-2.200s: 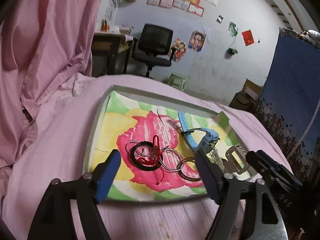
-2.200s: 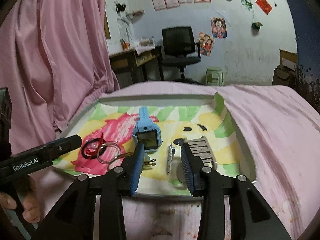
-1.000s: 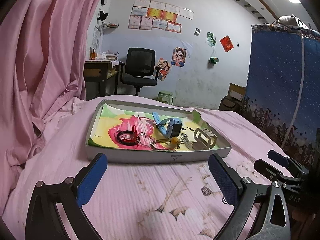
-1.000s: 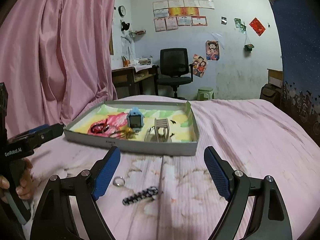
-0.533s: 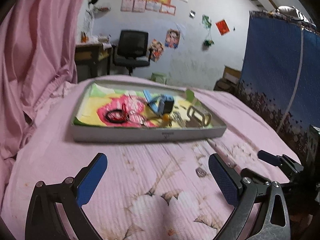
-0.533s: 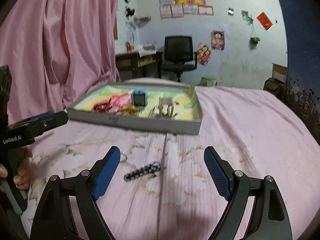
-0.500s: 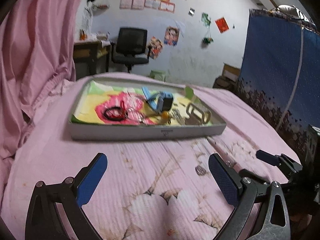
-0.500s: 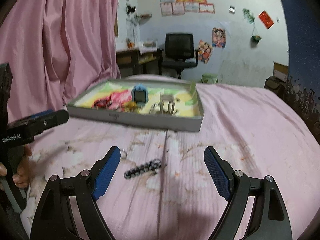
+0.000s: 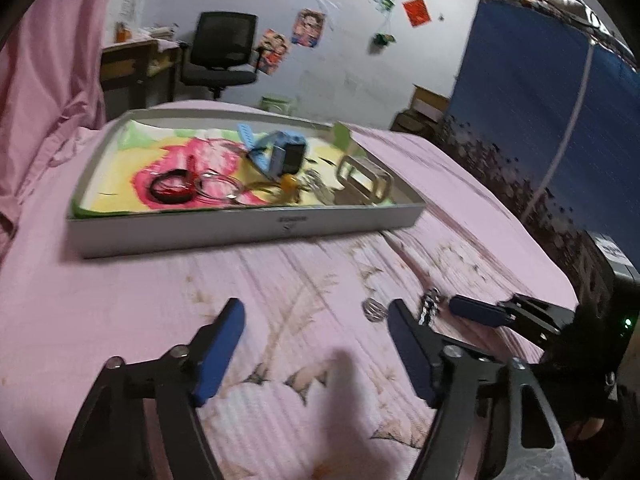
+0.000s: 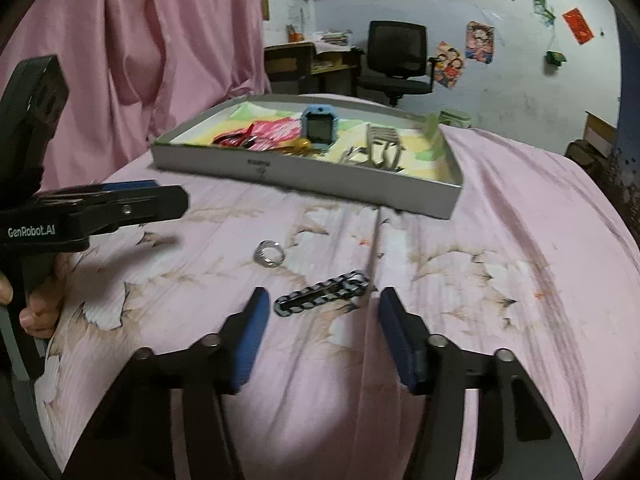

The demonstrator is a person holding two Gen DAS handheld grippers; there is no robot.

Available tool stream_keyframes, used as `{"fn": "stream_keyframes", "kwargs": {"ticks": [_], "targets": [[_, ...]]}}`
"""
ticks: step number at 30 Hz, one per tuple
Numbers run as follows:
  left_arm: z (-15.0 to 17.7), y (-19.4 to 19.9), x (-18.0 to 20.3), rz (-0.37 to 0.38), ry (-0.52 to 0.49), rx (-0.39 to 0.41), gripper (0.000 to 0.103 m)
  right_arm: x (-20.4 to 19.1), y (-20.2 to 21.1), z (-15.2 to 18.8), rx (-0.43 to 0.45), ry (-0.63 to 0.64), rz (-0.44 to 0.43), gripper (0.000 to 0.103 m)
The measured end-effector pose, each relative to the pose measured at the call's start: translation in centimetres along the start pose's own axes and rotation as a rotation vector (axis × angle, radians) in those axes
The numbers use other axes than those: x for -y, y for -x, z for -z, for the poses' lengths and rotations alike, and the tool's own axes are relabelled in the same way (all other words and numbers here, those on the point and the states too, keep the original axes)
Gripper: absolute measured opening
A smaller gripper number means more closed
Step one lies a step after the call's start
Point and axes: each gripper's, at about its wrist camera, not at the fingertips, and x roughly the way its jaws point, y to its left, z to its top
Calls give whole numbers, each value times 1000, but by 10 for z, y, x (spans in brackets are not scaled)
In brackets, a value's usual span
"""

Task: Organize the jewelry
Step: 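Grasp the small silver ring with left tool while right tool grasps the black-white bracelet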

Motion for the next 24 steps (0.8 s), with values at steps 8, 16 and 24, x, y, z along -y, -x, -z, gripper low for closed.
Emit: {"fn": "stream_keyframes", "kwargs": {"ticks": [8, 16, 24], "targets": [[-5, -22, 8, 97, -38, -100, 44, -1, -16, -1, -66, -8, -40, 42], [-12, -39, 14, 161, -51, -159, 31, 5, -30, -4, -98, -49, -44, 41], [-14, -58, 23, 181, -99, -243, 21, 16, -36, -8, -105, -100, -19, 41]]}}
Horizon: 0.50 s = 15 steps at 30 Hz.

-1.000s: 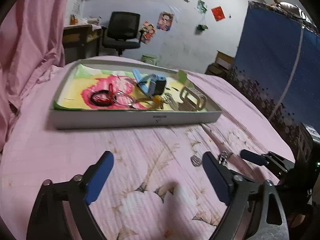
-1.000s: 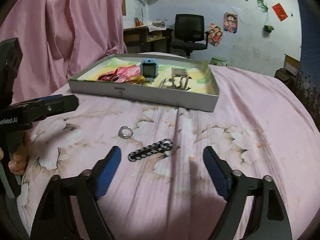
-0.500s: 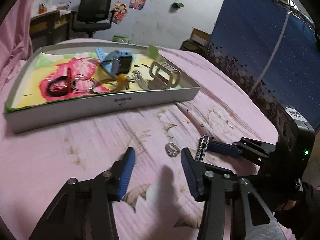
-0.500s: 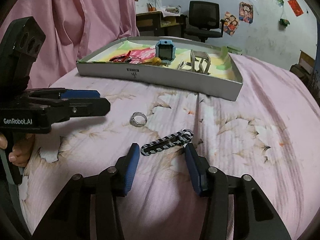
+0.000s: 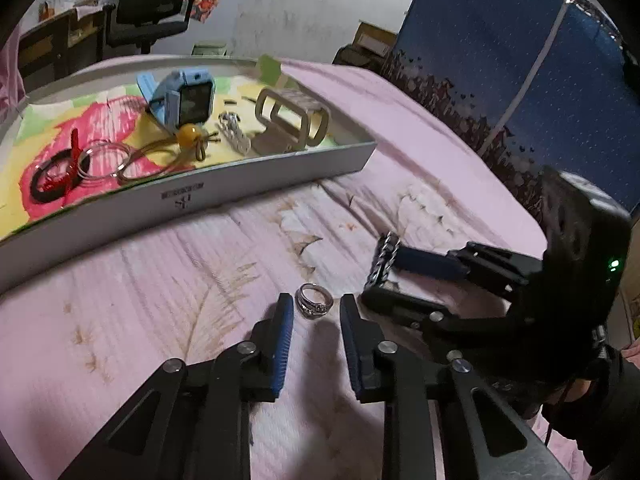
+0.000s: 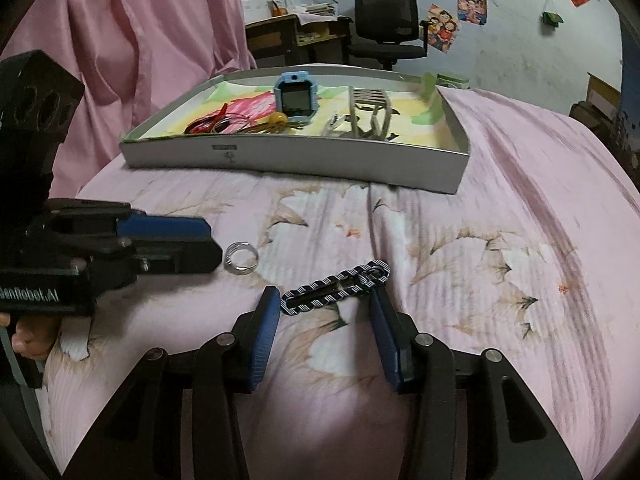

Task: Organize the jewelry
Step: 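Grasp the small silver ring with left tool while right tool grasps the black-white bracelet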

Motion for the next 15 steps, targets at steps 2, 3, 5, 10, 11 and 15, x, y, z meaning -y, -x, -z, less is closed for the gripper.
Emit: {"fn": "stream_keyframes", "kwargs": {"ticks": [2, 3, 5, 10, 11, 15], "targets": [[-1, -2, 0, 3, 0, -11, 21, 2, 0, 0, 0, -7, 1, 41], [-2, -3, 0, 3, -2, -14, 21, 4, 0, 0, 1, -11, 1, 41], [-3, -6, 2, -1, -11, -25, 21, 6, -1, -1, -1, -18, -1, 41], [-6, -12, 4, -19, -23, -45, 20, 13, -1, -3, -4, -33, 0, 41], [-7, -13, 4, -23, -24, -49, 20, 14, -1, -3, -4, -35, 0, 41], [-7, -15, 7, -39, -33, -49, 19, 18, -1, -3, -4, -43, -3, 41]]}}
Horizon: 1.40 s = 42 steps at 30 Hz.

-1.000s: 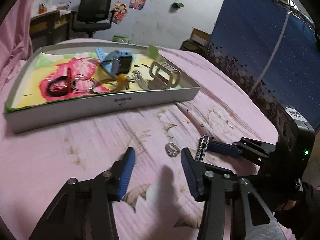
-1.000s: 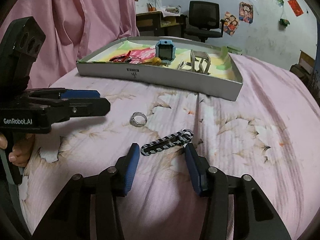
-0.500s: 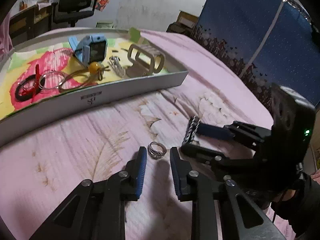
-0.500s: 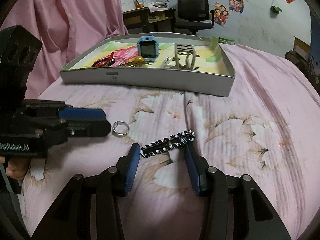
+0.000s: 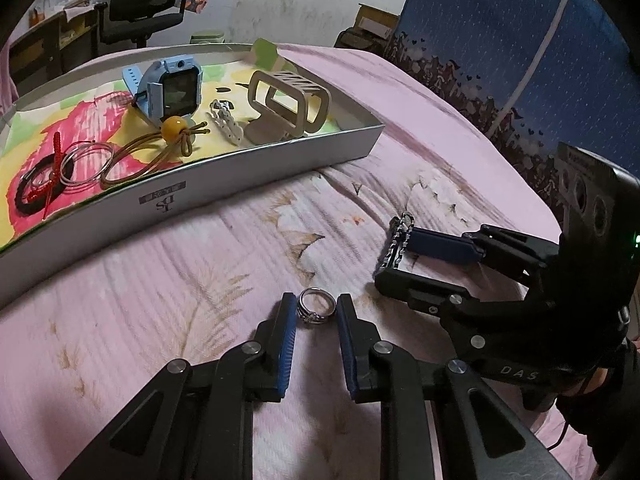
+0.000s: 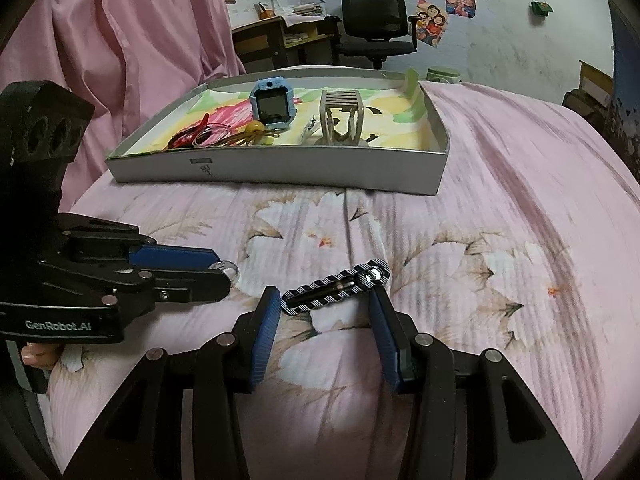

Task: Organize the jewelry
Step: 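Grasp the small silver ring with left tool while right tool grasps the black-white bracelet, then carry the small ring and black-white bracelet over the tray with both tools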

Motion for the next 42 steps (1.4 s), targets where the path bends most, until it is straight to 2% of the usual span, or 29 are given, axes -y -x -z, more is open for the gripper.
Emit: {"fn": "stream_keyframes", "kwargs": {"ticks": [11, 22, 30, 38, 42], "targets": [[8, 11, -7, -22, 43, 57, 19, 12, -2, -3, 1, -65, -76, 41], [20, 39, -23, -110, 147, 188, 19, 10, -17, -13, -4, -132, -49, 41], [20, 39, -30, -112, 191, 206, 19, 22, -30, -18, 5, -302, -81, 41], [21, 41, -32, -109, 200, 216, 19, 26, -48, -21, 16, -431, -78, 41], [23, 41, -32, -104, 208, 221, 19, 15, -52, -20, 23, -403, -39, 40]]}}
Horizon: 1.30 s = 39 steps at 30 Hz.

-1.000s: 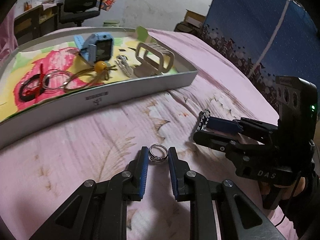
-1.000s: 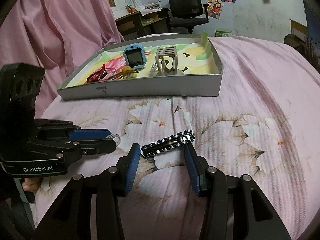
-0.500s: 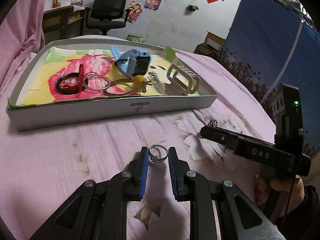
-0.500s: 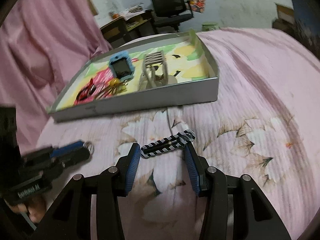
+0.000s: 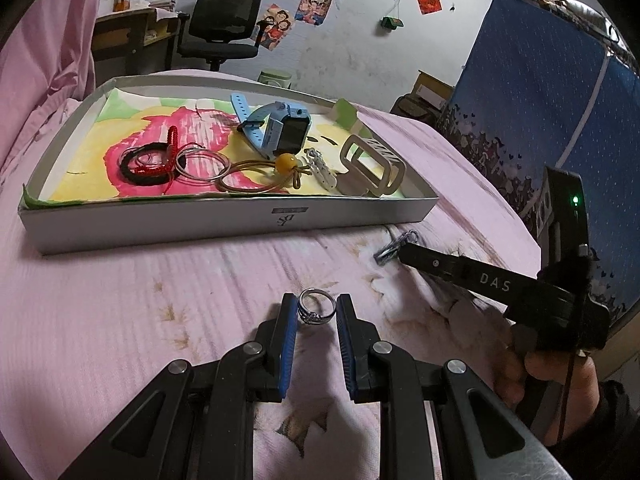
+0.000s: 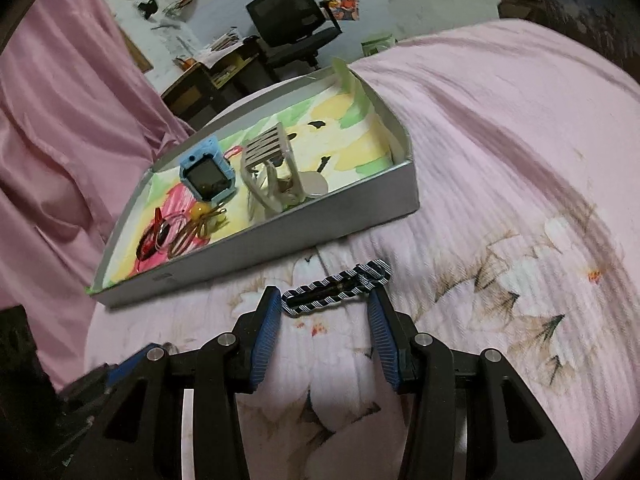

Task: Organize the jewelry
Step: 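Carry the small ring and black-white bracelet over the tray with both tools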

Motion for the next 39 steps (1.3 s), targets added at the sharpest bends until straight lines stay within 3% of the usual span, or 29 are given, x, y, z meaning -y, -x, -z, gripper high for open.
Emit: {"fn": "stream_keyframes", "kwargs": {"ticks": [1, 2, 11, 19, 23, 28, 29, 31, 33, 39], "targets": [[0, 0, 0, 1, 1, 2, 19, -1, -1, 1, 4, 8, 1, 14], [0, 0, 0, 2, 1, 3, 19, -2, -2, 1, 5, 9, -2, 11], [0, 3, -2, -15, 17, 21, 19, 3, -3, 0, 0, -23, -47, 13], [-2, 8, -8, -18, 47, 41, 19, 3, -12, -4, -13, -86, -62, 34], [-2, 8, -8, -18, 47, 42, 19, -1, -20, -6, -22, -134, -8, 34], [-3, 11, -8, -26, 37, 55, 19, -11, -27, -5, -27, -121, 83, 24], [-4, 12, -7, -29, 33, 58, 19, -9, -26, -5, -24, -125, 75, 23], [-4, 15, -5, -35, 22, 69, 19, -5, -22, -5, -15, -136, 64, 11], [-6, 18, -4, -44, 10, 82, 19, -1, -19, -3, -7, -150, 34, 7], [-8, 30, -5, -69, -3, 145, 19, 2, -2, 7, 55, -124, -69, 6]]}}
